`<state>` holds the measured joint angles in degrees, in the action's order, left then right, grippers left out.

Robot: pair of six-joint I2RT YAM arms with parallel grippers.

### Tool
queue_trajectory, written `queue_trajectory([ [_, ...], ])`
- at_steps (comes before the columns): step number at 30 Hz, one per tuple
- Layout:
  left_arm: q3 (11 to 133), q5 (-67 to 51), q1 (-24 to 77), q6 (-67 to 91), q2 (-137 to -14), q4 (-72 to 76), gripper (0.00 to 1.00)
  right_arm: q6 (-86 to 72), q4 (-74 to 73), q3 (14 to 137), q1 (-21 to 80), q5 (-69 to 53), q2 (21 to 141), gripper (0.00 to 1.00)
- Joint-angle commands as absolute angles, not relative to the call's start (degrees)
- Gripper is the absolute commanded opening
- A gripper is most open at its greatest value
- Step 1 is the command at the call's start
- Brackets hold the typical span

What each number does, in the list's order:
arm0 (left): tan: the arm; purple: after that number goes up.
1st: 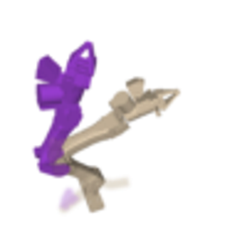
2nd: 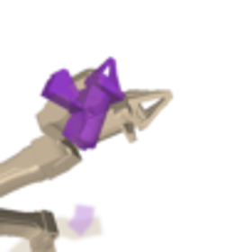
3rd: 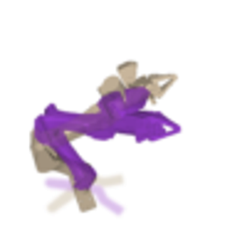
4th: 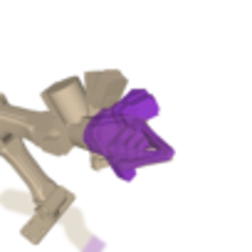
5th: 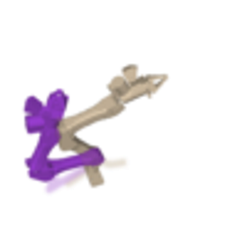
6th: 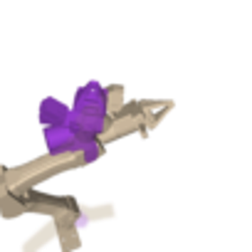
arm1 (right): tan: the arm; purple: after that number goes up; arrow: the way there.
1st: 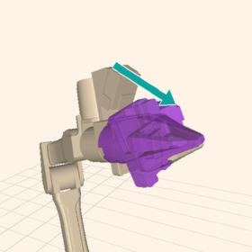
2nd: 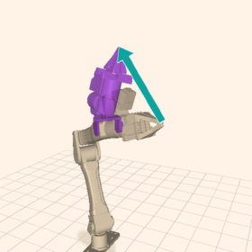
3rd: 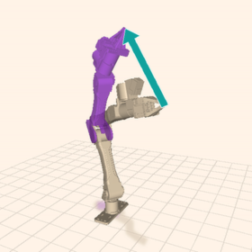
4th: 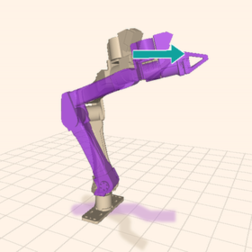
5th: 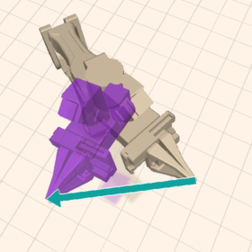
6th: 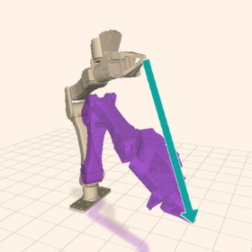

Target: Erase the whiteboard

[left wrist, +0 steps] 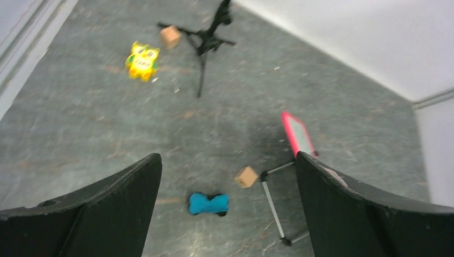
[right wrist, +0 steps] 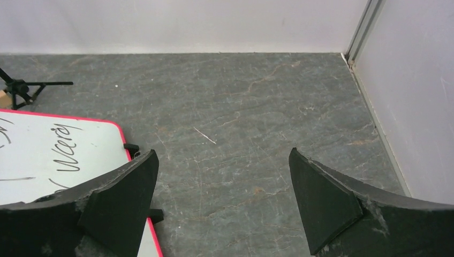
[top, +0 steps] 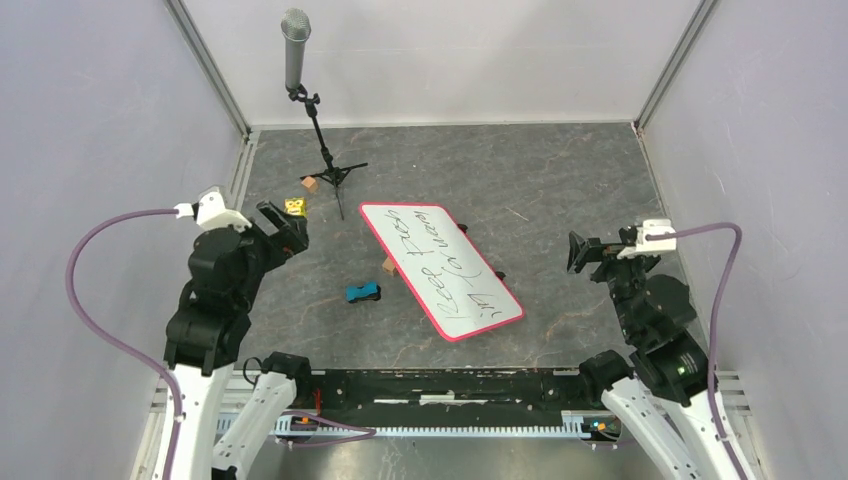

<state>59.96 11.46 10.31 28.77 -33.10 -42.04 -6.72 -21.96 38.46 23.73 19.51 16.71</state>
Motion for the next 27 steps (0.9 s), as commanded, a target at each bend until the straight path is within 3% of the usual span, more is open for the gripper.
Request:
queue_trajectory([
  [1,60.8,18.8,10.0,36.3,-37.9,-53.3,1.00,-7.4,-20.8,38.7,23.6,19.4,21.9,0.97],
  [6,52.8,17.6,10.0,40.2,-37.1,-54.0,1.00,-7.9,-20.4,38.7,23.5,17.2,28.6,0.97],
  [10,46.2,10.2,10.2,40.5,-37.5,-50.4,0.96,-7.2,-19.0,38.6,23.5,9.6,33.3,0.97],
  [16,41.1,-3.3,10.3,42.7,-40.8,-41.4,0.99,-4.1,-15.0,35.6,23.5,-3.4,35.2,0.98],
  [24,34.5,-10.8,10.3,67.4,-54.7,-37.4,0.82,-2.0,-16.4,35.6,23.5,-0.6,36.7,0.98],
  [27,33.7,-10.4,10.6,76.3,-57.3,-39.4,0.83,-1.9,-16.7,35.5,23.6,-0.4,37.4,0.97],
])
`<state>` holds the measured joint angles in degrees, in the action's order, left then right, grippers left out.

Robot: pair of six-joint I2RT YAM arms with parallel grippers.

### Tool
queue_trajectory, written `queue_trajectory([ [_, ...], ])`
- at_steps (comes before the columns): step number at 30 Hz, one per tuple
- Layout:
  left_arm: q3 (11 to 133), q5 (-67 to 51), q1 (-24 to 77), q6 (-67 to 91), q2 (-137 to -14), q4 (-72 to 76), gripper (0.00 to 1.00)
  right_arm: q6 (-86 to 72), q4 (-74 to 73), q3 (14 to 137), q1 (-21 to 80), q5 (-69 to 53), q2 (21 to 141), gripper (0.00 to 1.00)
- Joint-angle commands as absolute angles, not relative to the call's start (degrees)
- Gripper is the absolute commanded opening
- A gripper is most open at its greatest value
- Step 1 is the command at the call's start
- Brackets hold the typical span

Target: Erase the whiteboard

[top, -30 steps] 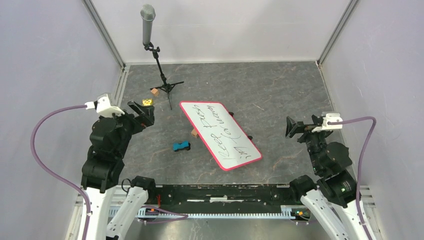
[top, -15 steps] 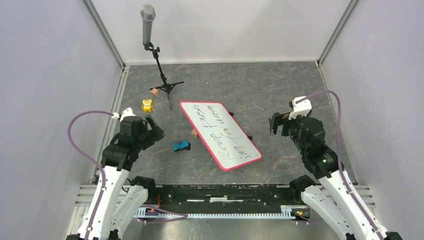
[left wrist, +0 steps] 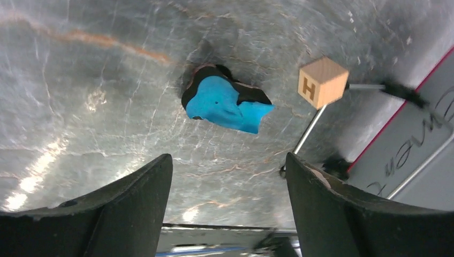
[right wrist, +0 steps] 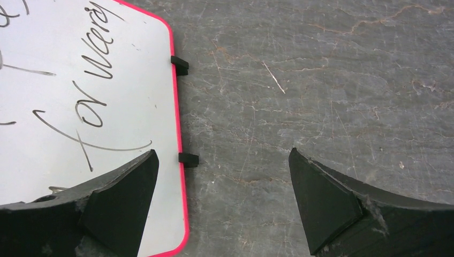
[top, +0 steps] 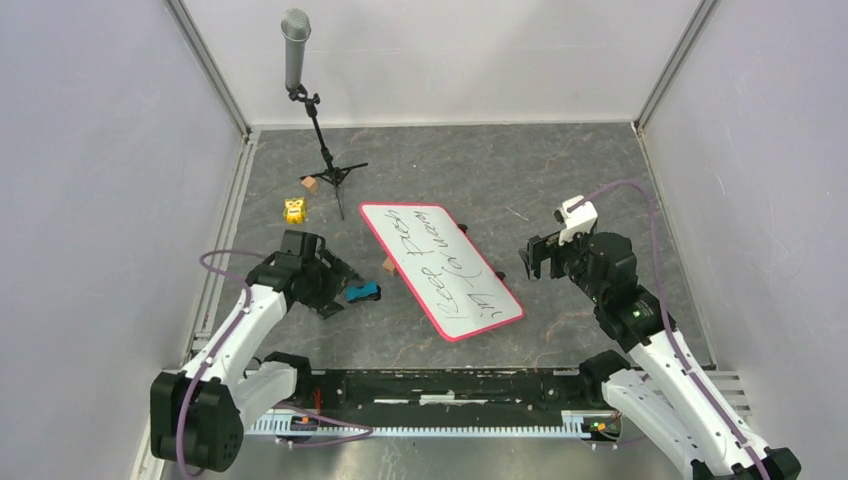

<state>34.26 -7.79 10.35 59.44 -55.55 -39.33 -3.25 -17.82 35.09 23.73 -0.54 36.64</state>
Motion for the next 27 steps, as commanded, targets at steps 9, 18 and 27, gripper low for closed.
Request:
queue_trajectory([
  [9,29.8,-6.1,12.4,97.0,-60.3,-36.9,0.90,-2.2,-16.7,34.7,23.5,1.2,36.6,0.97],
  [18,31.0,-3.2,13.3,105.9,-68.4,-32.8,0.87,-2.4,-15.6,33.0,23.5,1.7,37.5,0.97],
  [27,34.4,-1.0,14.8,109.7,-74.6,-32.7,0.74,-2.5,-15.2,32.3,23.5,2.4,36.7,0.97],
])
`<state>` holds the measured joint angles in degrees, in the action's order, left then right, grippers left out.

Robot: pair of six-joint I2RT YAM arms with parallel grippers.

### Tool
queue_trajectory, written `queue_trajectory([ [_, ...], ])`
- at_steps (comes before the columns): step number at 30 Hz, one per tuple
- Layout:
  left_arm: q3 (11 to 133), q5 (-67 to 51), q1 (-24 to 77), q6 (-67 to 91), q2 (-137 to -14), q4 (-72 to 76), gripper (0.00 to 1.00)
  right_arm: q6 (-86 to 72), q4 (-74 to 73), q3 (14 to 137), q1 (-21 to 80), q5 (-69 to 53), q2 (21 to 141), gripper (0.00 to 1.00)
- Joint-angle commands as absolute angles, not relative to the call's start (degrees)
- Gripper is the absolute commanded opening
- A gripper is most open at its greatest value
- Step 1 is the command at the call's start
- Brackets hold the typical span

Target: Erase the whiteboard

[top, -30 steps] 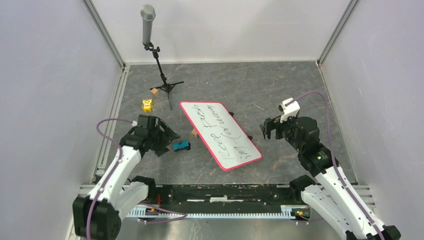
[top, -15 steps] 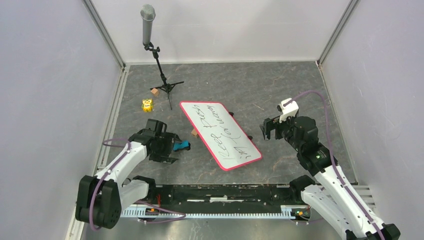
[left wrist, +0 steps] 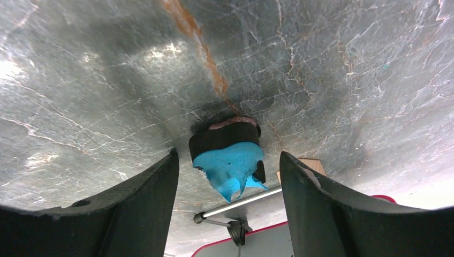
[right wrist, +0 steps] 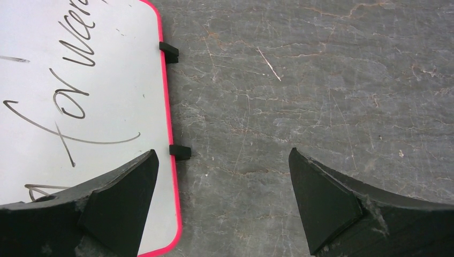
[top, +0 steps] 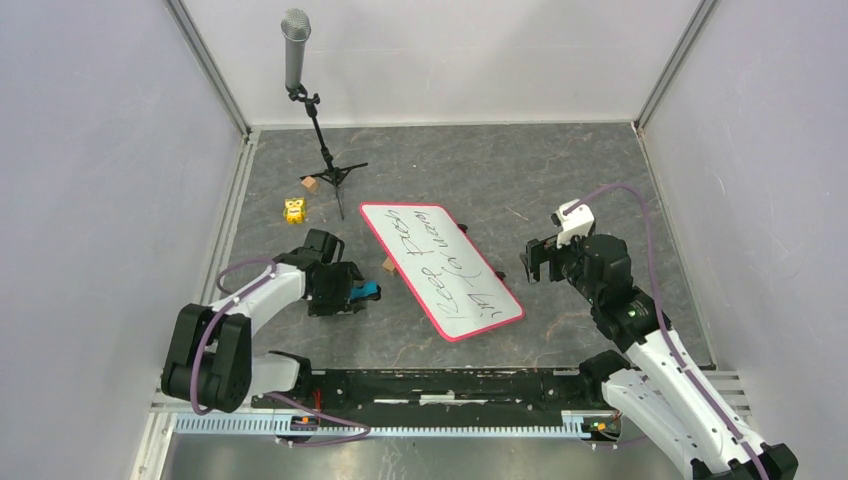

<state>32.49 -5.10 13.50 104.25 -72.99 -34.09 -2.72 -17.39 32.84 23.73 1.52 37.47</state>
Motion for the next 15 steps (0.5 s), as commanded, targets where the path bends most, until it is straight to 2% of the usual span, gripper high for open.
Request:
queue_trajectory([
  [1,34.6,-0.4,15.3,110.2,-74.8,-32.7,0.73,-2.6,-15.0,32.1,23.5,2.5,36.7,0.98],
  [4,35.1,-0.2,15.6,111.0,-75.7,-32.7,0.68,-2.8,-15.2,32.2,23.6,2.7,37.0,0.97],
  [9,35.0,1.7,15.7,109.4,-76.2,-31.6,0.49,-2.8,-15.9,32.3,23.5,3.6,36.6,0.97],
  [12,34.7,3.4,16.7,107.8,-74.8,-31.6,0.48,-2.8,-16.0,32.4,23.5,3.6,36.1,0.97],
  [15,33.8,4.9,16.9,105.4,-72.3,-32.4,0.40,-2.8,-16.0,32.3,23.6,3.5,35.9,0.98],
])
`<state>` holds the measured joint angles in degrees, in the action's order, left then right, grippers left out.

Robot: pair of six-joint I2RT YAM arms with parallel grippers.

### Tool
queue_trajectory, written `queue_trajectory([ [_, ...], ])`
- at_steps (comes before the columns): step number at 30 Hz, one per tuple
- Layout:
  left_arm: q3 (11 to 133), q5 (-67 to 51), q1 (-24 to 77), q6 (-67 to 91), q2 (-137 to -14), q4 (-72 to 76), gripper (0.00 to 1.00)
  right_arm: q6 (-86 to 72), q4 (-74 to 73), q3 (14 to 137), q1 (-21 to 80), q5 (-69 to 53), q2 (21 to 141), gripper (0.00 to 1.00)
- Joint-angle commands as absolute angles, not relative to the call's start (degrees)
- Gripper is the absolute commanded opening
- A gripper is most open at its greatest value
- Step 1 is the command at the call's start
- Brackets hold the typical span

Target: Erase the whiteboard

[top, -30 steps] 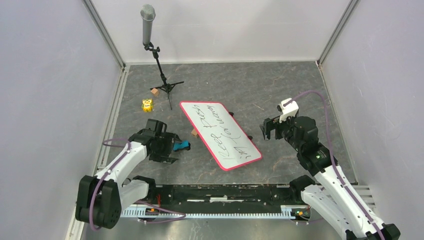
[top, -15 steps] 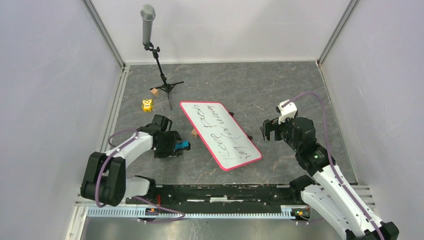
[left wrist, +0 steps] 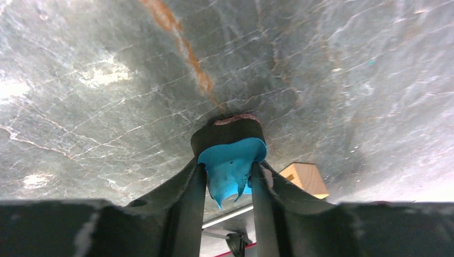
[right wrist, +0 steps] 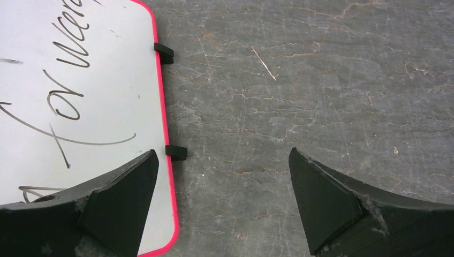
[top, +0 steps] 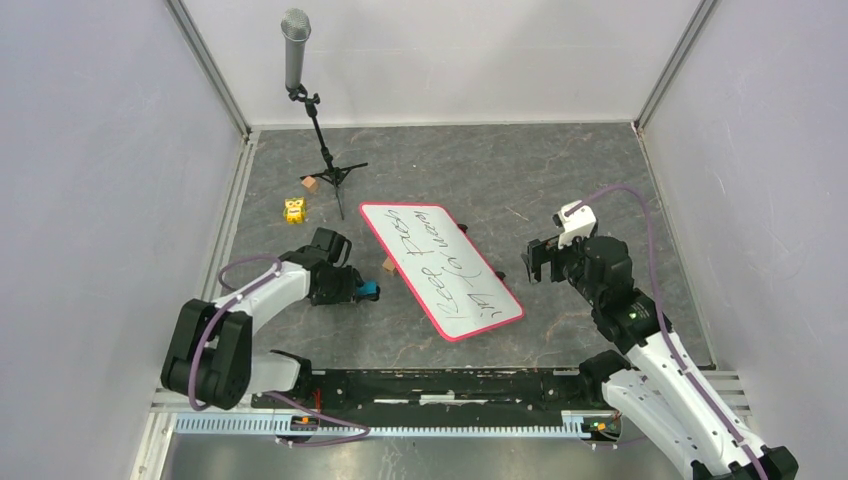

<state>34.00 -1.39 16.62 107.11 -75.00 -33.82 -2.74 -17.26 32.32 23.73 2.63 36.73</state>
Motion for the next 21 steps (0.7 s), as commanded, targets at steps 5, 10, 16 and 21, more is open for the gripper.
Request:
queue_trajectory([
  [5,35.5,11.0,16.8,97.9,-63.9,-42.4,0.28,-3.2,-15.7,31.7,23.5,3.5,35.7,0.97],
  [10,41.6,17.0,16.8,81.2,-53.0,-53.3,0.25,-3.7,-14.7,30.8,23.6,1.3,36.8,0.97],
  [16,59.1,14.6,16.9,48.5,-46.4,-57.6,0.23,-4.9,-11.5,28.8,23.6,-5.6,38.5,0.97],
  [21,75.2,3.2,22.5,36.0,-51.6,-55.1,0.22,-4.8,-11.0,29.9,23.6,-7.2,41.9,0.97],
])
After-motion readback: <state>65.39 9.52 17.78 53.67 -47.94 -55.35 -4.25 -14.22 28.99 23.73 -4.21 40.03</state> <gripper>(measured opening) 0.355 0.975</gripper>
